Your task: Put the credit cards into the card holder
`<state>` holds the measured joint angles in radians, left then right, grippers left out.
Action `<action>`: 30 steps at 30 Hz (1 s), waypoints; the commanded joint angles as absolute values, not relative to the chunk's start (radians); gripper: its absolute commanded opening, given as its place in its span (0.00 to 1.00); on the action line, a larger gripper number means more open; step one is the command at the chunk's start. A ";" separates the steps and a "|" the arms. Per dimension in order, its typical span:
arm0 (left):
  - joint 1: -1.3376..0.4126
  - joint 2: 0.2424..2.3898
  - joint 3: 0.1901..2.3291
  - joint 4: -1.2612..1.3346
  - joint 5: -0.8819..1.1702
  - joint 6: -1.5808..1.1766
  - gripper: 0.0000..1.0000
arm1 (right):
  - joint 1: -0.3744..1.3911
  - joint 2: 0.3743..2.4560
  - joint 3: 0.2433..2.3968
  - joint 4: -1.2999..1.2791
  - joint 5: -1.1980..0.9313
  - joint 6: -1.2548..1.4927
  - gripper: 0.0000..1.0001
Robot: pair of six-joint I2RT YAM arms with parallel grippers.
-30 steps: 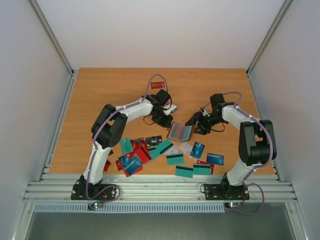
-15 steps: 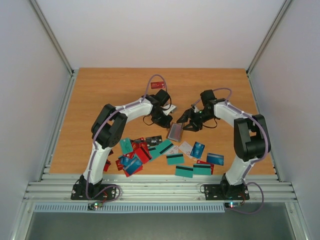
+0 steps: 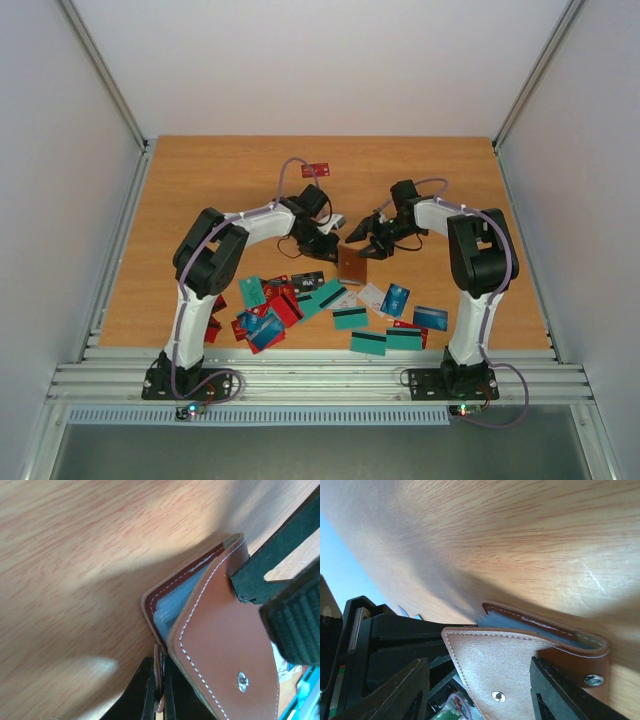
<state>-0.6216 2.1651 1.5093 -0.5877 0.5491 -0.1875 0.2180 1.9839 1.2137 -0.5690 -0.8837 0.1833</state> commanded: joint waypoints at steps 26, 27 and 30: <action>-0.572 2.047 1.263 -0.270 0.612 -0.425 0.08 | 0.314 1.802 1.070 -0.508 -0.997 0.189 0.58; -0.572 2.047 1.260 -0.270 0.610 -0.429 0.08 | 0.314 1.796 1.055 -0.498 -0.999 0.195 0.58; -0.571 2.045 1.258 -0.272 0.608 -0.438 0.08 | 0.316 1.792 1.031 -0.482 -1.012 0.200 0.58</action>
